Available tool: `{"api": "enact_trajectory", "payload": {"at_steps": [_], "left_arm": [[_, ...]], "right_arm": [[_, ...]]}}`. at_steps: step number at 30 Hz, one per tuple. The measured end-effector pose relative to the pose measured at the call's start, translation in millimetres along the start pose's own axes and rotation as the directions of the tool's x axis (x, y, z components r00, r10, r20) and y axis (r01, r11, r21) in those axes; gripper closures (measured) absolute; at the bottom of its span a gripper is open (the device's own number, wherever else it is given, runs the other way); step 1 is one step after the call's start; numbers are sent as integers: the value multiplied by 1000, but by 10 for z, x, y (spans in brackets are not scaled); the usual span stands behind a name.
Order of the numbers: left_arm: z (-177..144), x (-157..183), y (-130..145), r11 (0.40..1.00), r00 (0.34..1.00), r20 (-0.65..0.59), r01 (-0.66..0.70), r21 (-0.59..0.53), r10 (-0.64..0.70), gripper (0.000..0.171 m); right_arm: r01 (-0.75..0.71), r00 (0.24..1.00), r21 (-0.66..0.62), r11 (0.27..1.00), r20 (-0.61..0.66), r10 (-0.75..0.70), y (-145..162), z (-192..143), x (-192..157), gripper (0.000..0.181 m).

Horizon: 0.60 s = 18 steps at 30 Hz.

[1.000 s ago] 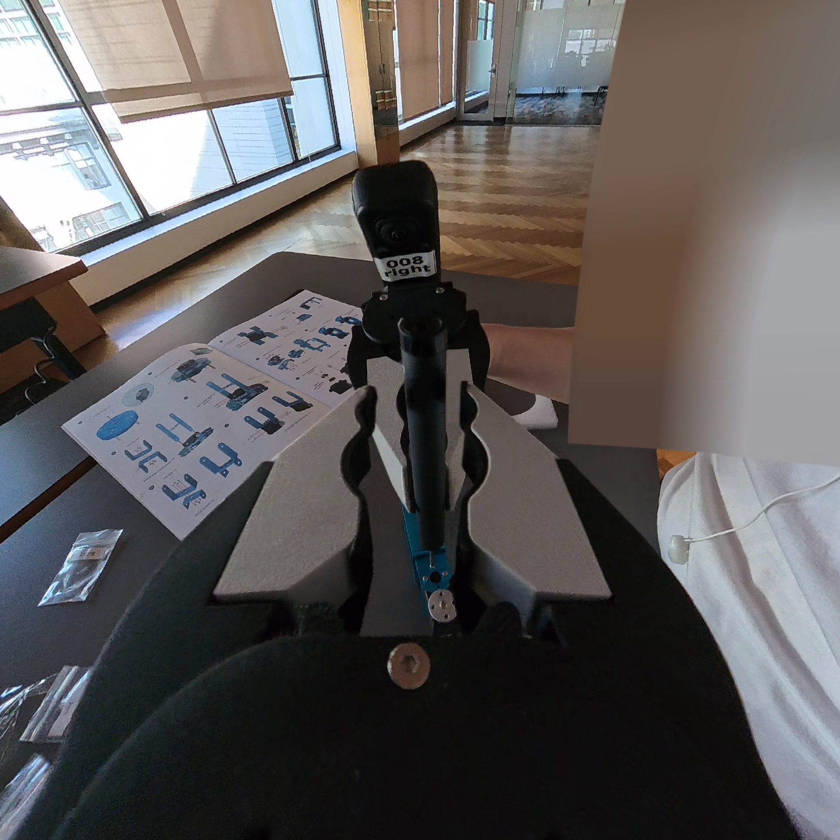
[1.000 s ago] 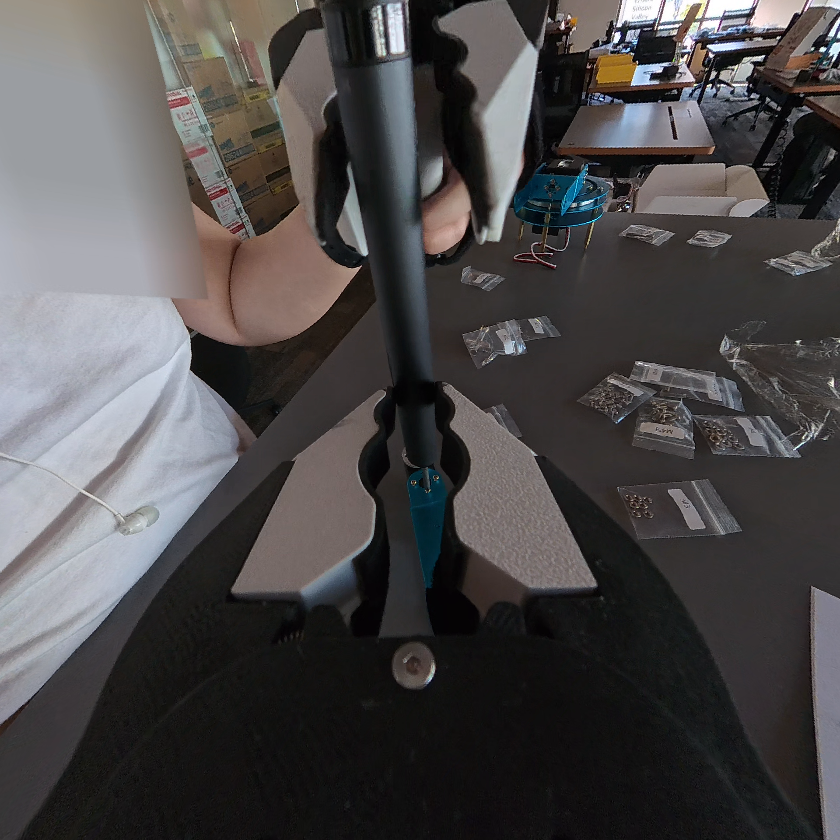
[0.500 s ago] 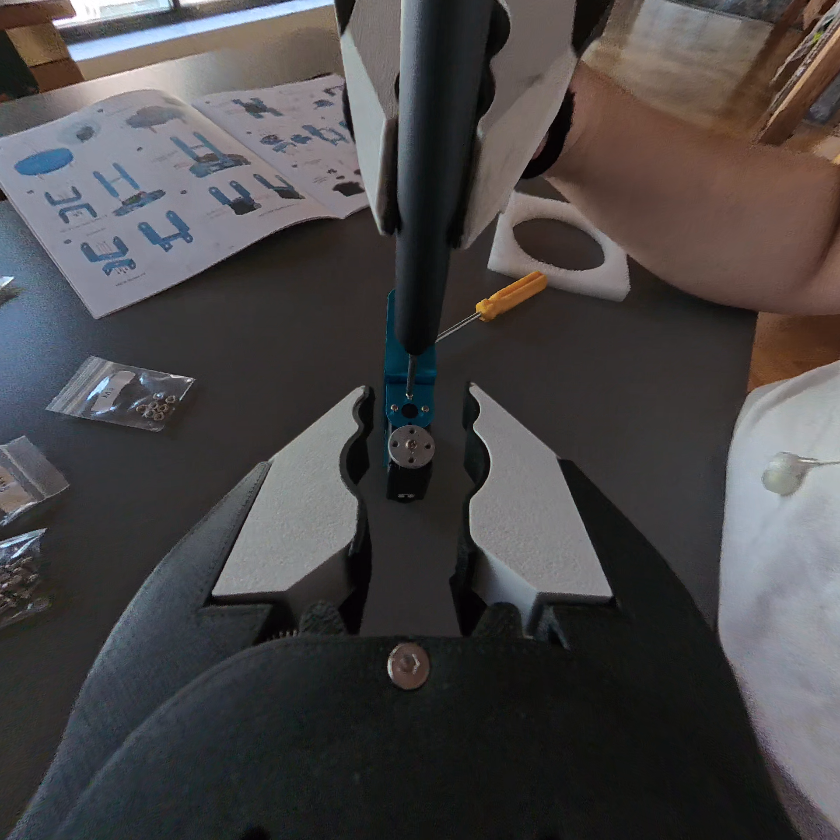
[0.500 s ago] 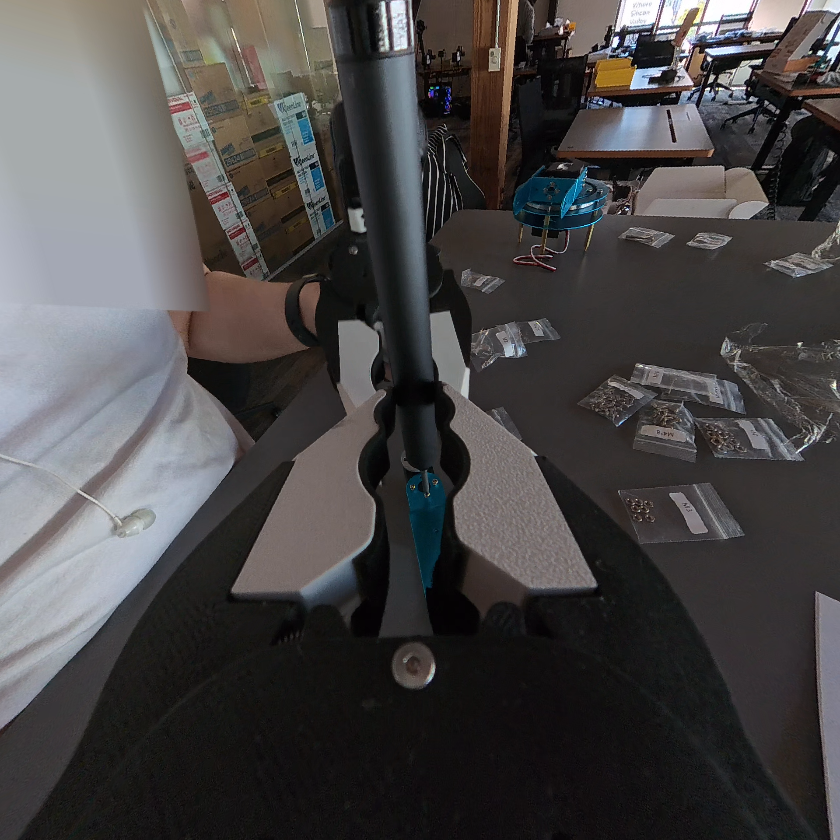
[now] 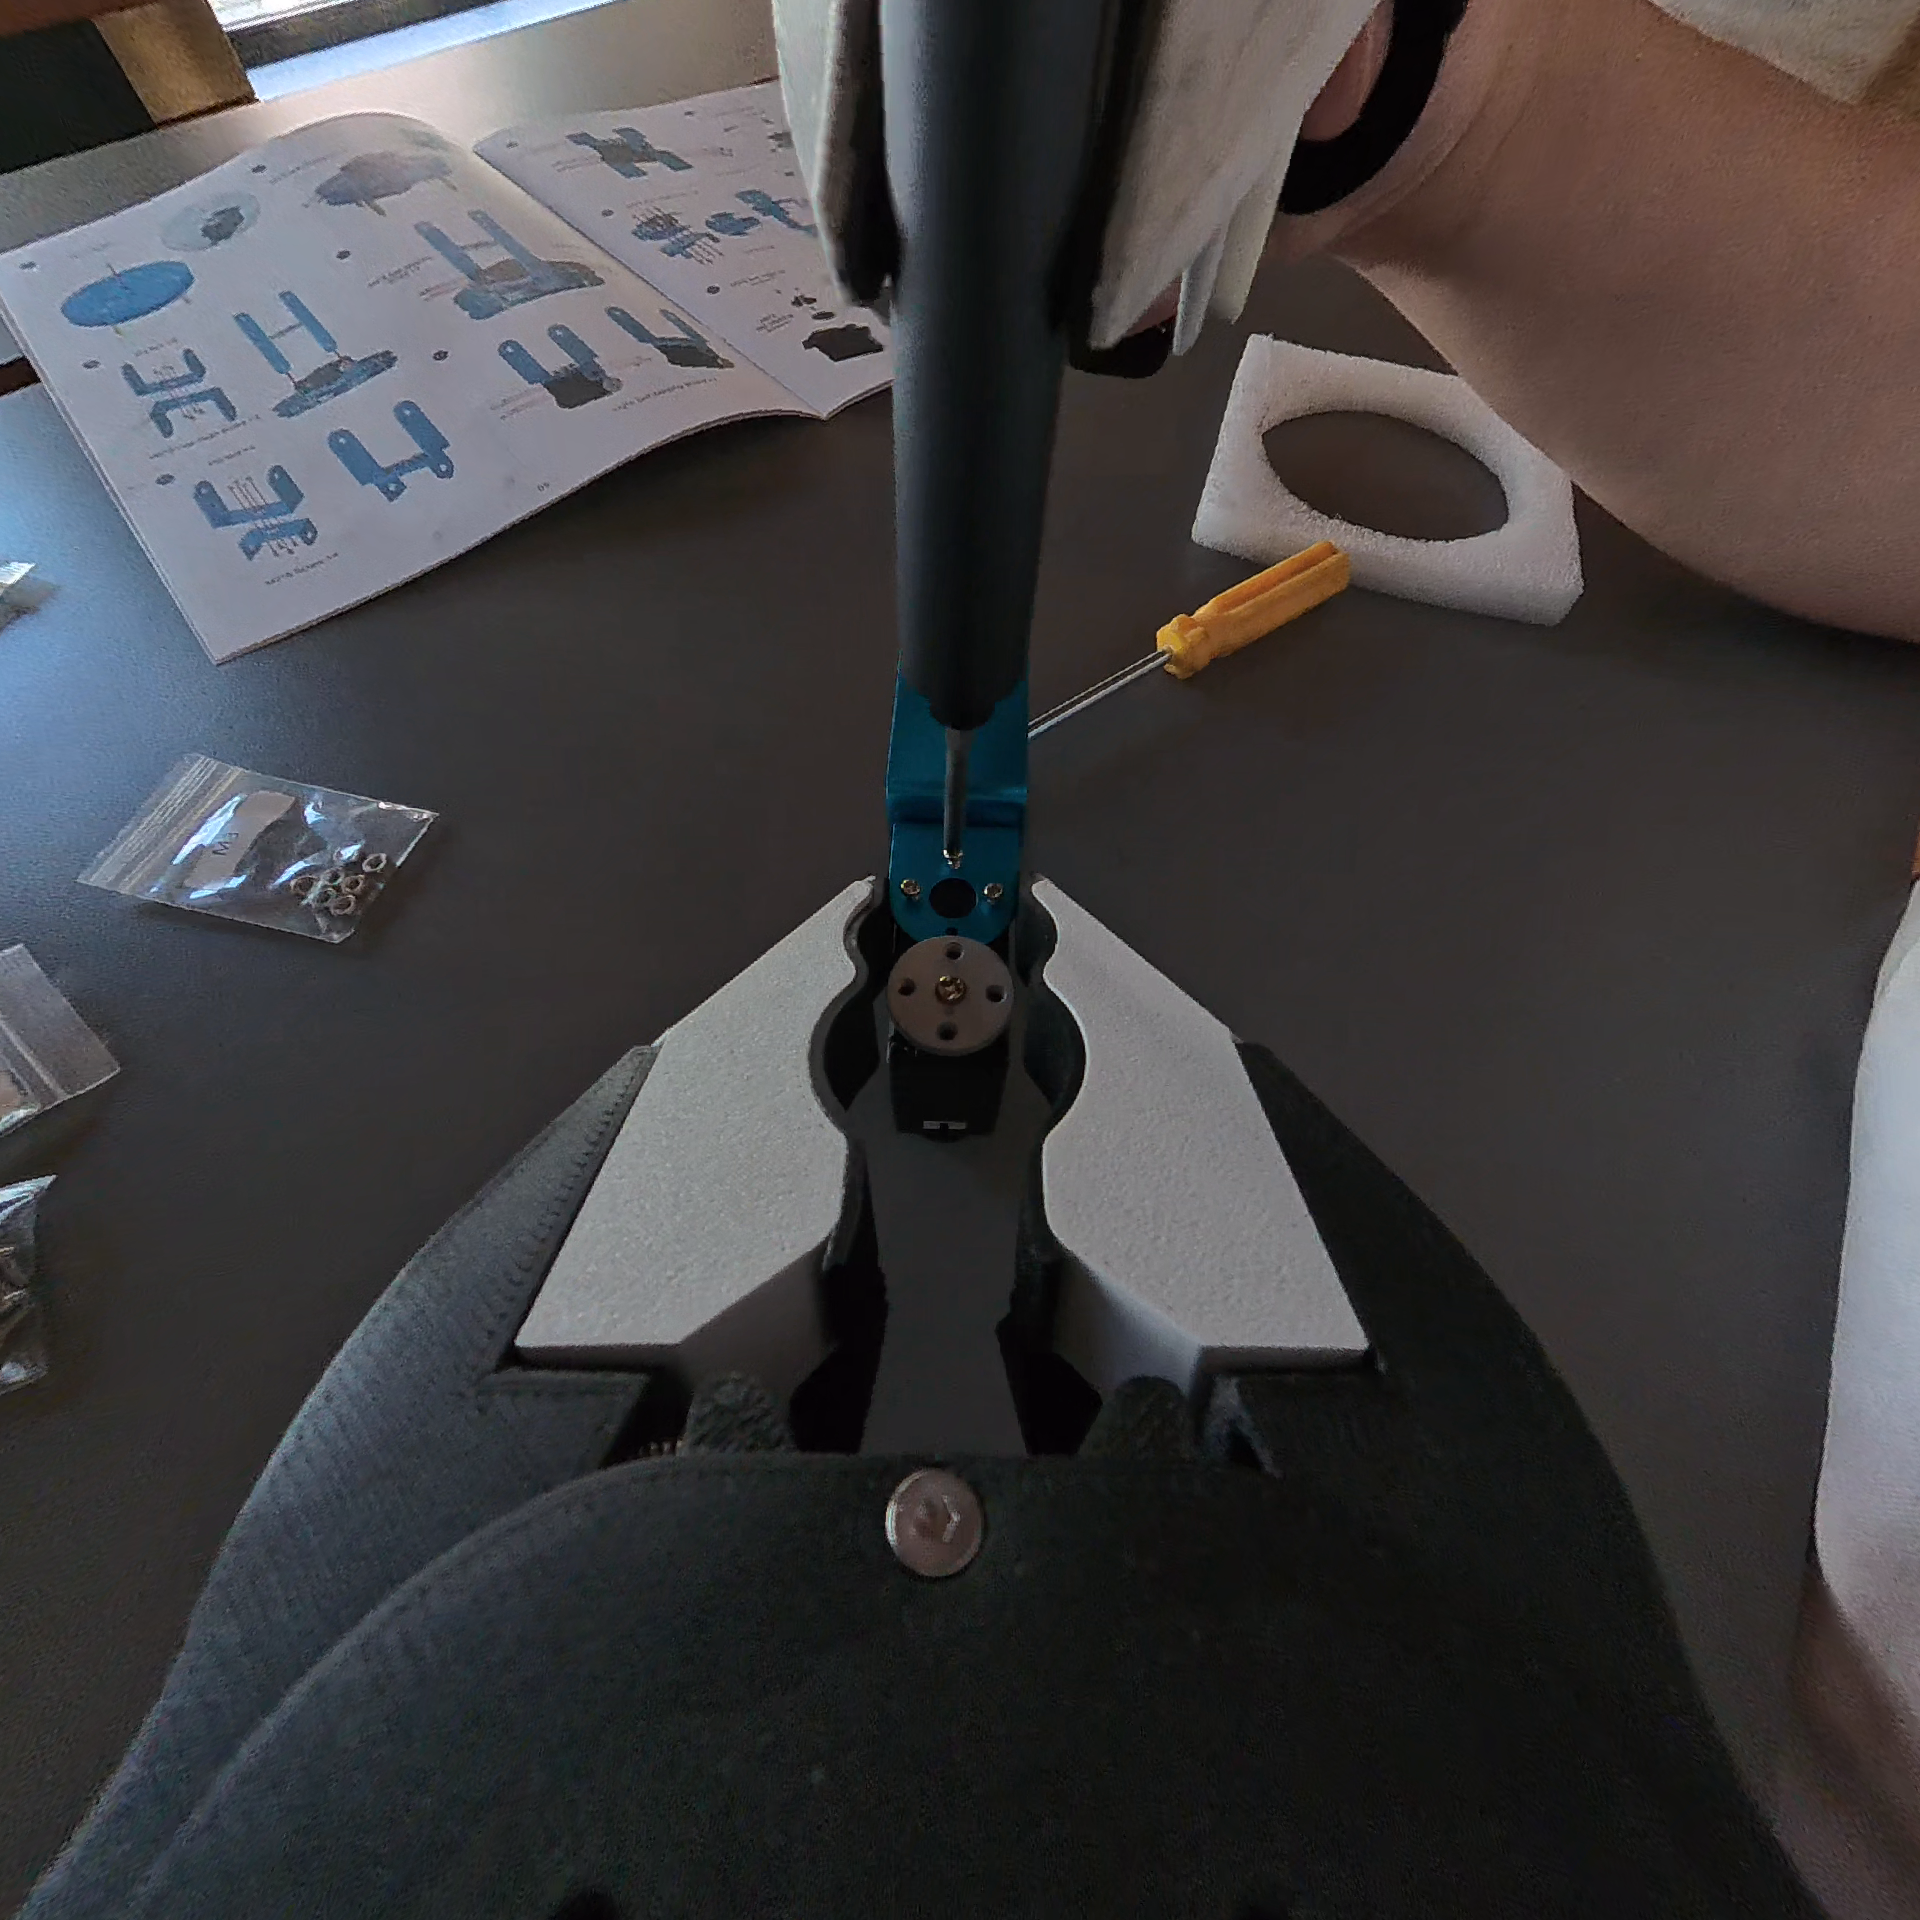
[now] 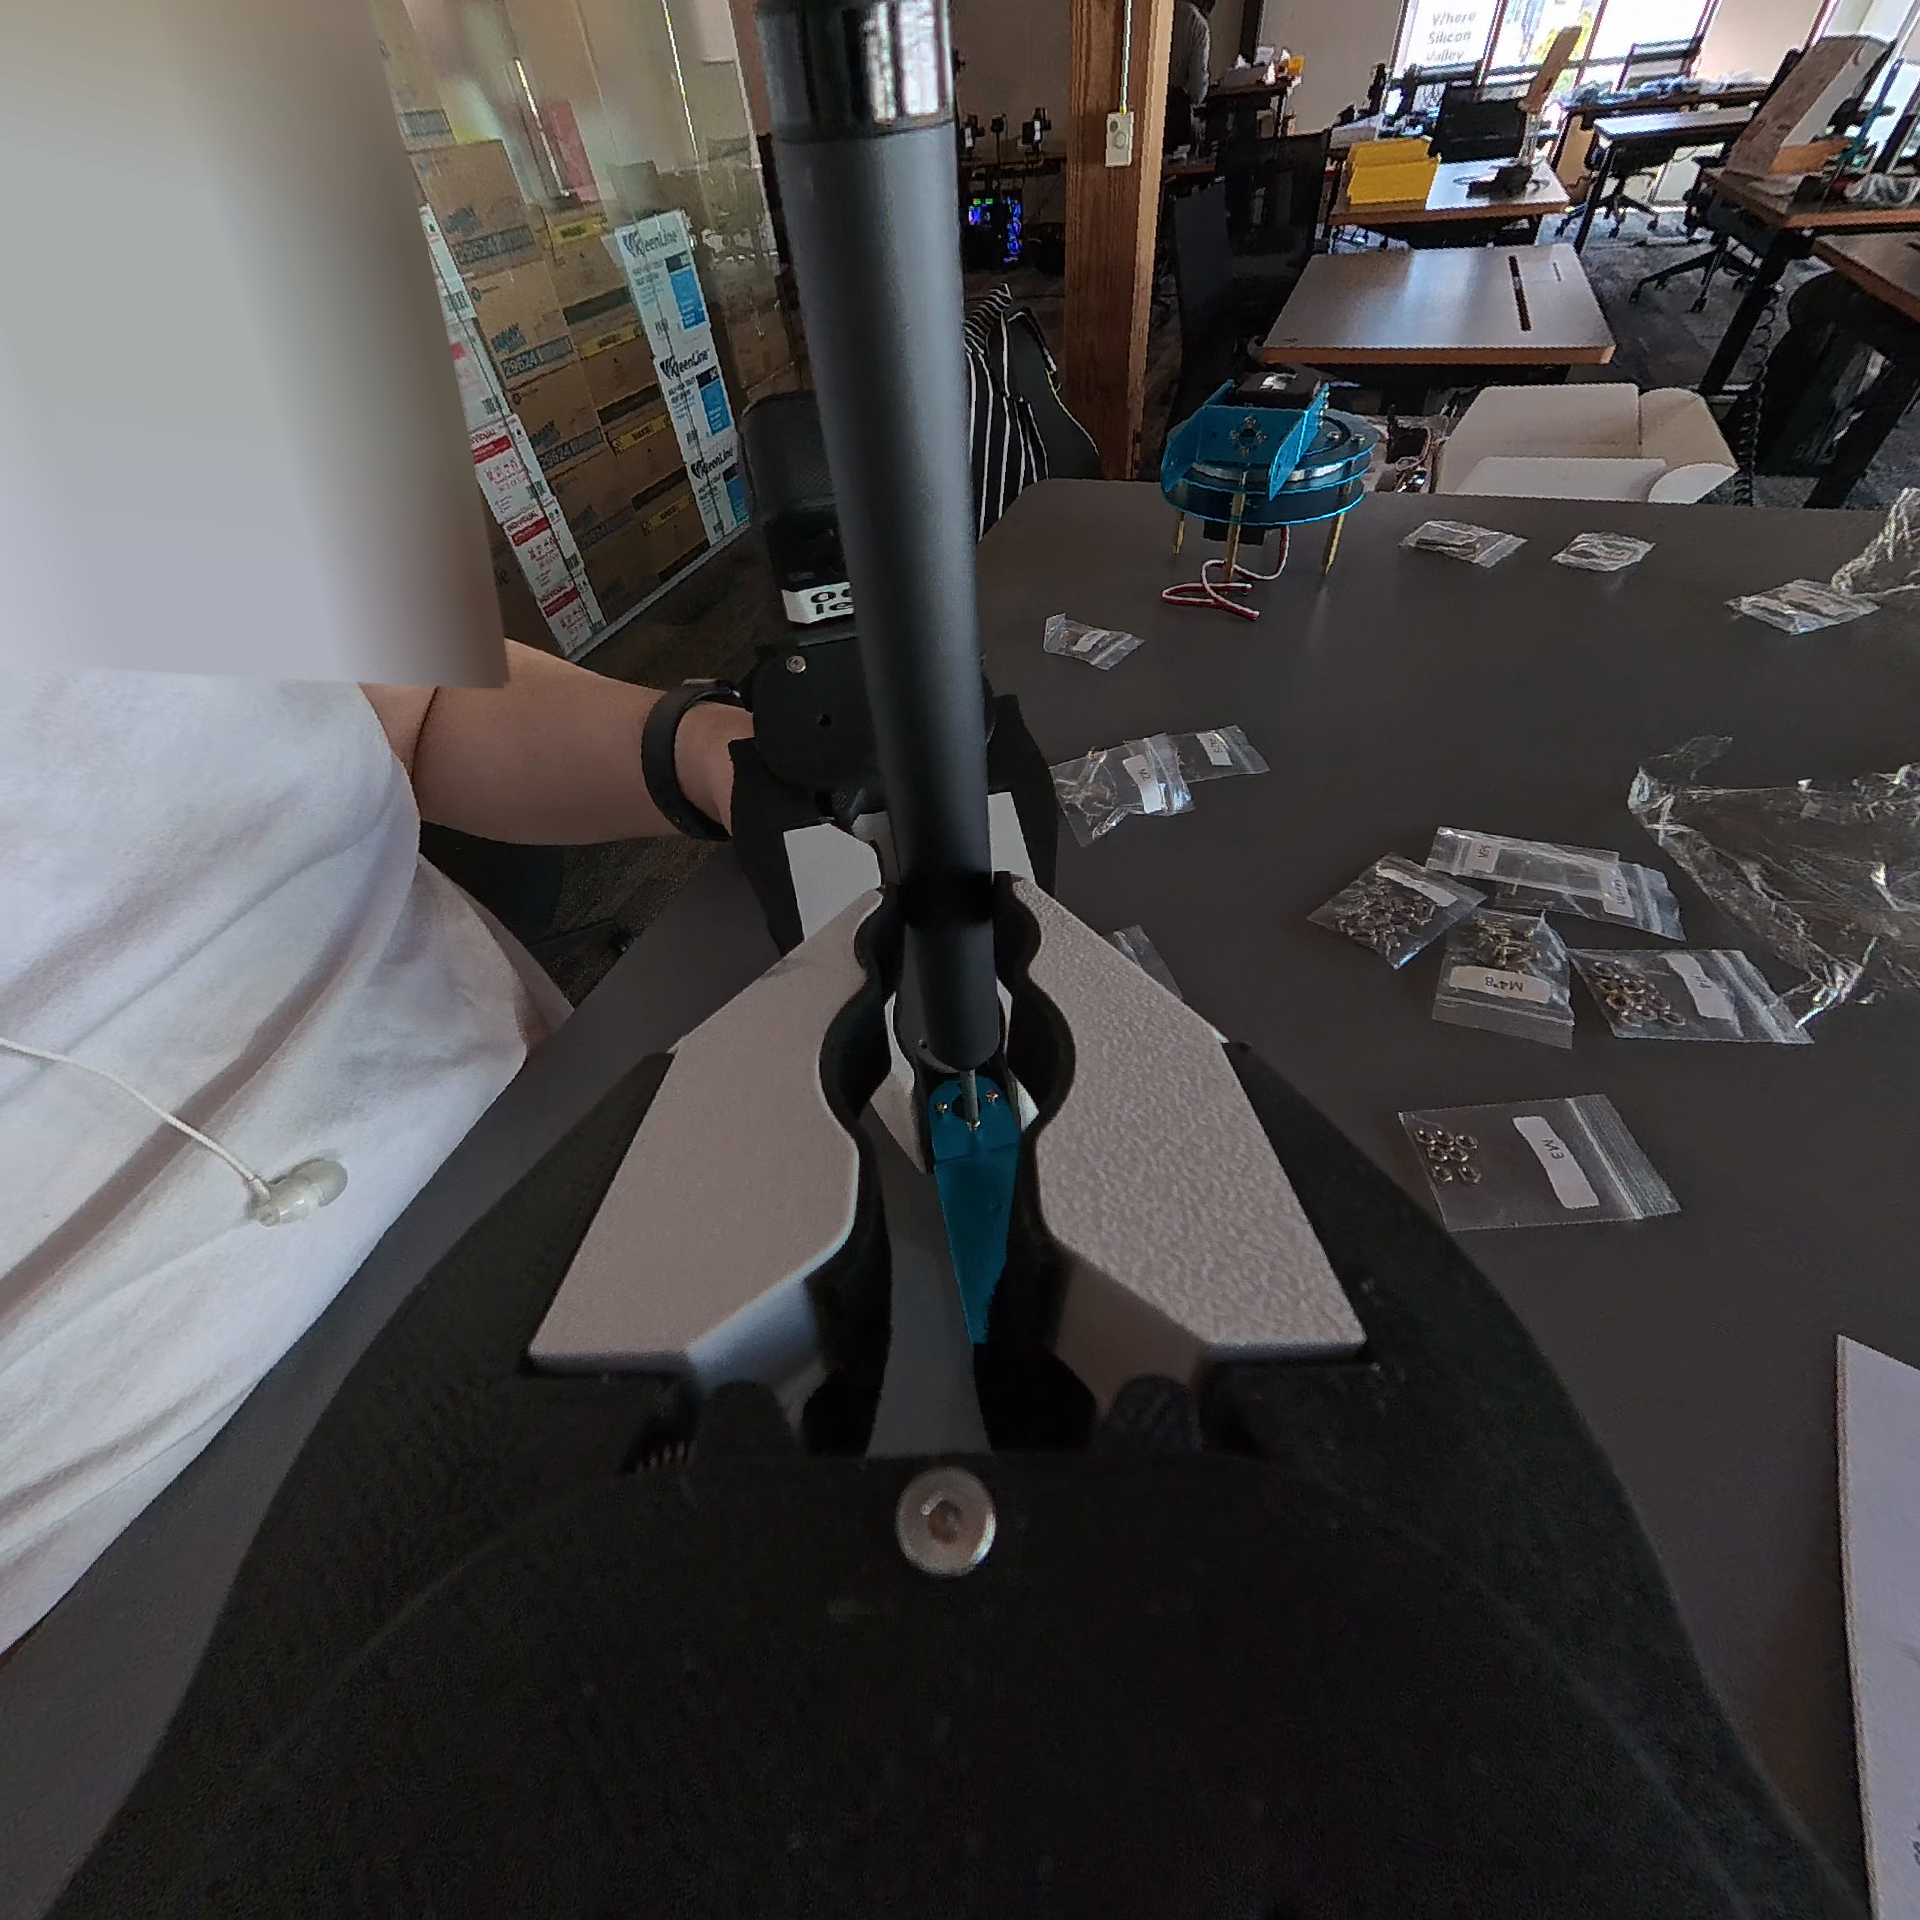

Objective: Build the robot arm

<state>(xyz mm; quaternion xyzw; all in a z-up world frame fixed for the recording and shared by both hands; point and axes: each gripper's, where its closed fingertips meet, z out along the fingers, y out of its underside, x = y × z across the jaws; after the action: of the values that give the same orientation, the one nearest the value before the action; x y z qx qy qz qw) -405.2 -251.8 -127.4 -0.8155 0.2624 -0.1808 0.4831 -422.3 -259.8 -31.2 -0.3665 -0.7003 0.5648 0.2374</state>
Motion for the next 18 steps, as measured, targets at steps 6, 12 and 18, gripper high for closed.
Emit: {"api": "enact_trajectory", "payload": {"at_steps": [6, 12, 18], "left_arm": [[-1, 5, 2, 1000, 1000, -2, -4, -3, 4, 149], [-2, 5, 2, 1000, 1000, 0, -2, -1, 2, 149], [-3, 5, 3, 1000, 1000, 0, -4, -4, 4, 149]], "right_arm": [[17, 1000, 2, 1000, 1, -17, 0, 8, -6, 164], [29, 1000, -2, 1000, 6, -29, 4, 3, -22, 165], [11, 1000, -2, 1000, 20, -11, 6, 16, -34, 164]]}}
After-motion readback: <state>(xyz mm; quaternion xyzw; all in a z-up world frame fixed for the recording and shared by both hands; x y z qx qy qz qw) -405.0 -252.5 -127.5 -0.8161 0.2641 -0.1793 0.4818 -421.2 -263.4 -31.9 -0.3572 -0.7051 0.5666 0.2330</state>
